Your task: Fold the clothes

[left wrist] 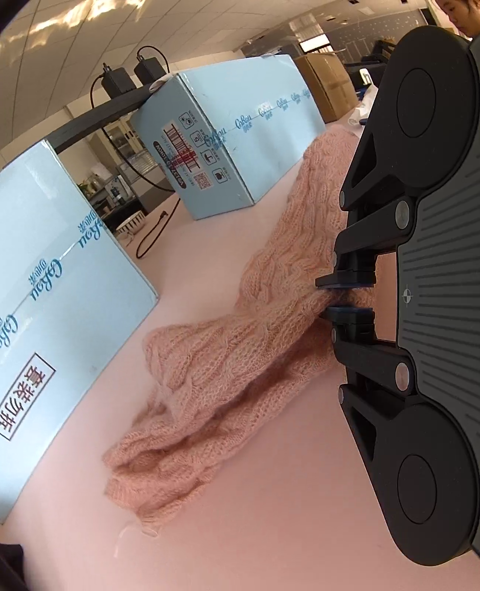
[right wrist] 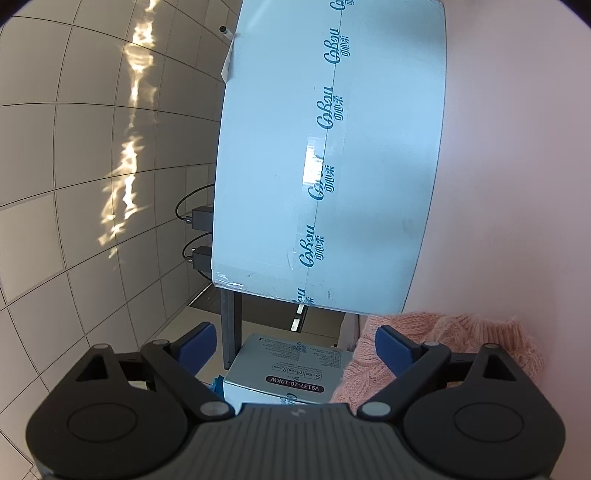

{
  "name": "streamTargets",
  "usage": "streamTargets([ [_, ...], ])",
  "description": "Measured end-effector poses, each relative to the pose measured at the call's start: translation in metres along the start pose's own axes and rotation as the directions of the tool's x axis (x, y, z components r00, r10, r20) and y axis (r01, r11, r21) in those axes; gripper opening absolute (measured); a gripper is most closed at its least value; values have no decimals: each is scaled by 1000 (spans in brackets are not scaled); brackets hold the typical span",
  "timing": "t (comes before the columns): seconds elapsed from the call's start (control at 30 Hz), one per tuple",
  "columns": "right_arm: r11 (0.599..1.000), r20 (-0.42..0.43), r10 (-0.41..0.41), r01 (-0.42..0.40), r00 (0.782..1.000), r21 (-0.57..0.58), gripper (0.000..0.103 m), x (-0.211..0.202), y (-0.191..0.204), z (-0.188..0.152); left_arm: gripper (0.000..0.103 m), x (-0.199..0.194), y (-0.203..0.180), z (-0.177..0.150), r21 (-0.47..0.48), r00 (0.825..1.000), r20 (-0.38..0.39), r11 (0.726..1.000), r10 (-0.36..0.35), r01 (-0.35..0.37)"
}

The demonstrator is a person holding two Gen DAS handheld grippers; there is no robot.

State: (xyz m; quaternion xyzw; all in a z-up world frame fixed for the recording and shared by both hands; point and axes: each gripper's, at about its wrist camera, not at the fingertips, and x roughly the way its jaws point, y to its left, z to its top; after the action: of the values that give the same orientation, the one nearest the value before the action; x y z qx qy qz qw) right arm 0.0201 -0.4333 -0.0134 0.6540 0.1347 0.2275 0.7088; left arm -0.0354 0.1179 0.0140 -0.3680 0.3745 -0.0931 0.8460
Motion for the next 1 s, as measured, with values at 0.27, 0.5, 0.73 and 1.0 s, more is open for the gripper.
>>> streamTargets([
  [0.27,999,-37,43,-44,998,-22,96,2,5,-2,27,-13,34,-19,-123,993,28,985,-115,118],
  [0.5,968,-172,223,-238,960,-75,98,5,21,-10,69,-56,29,-9,-68,973,189,987,-134,149],
  [0.73,954,-371,208,-271,905,-128,98,39,43,-39,78,-17,-42,13,98,947,134,955,-292,281],
  [1.0,952,-295,-241,166,924,-258,97,61,29,-70,78,76,-76,-20,155,989,-9,977,-149,149],
])
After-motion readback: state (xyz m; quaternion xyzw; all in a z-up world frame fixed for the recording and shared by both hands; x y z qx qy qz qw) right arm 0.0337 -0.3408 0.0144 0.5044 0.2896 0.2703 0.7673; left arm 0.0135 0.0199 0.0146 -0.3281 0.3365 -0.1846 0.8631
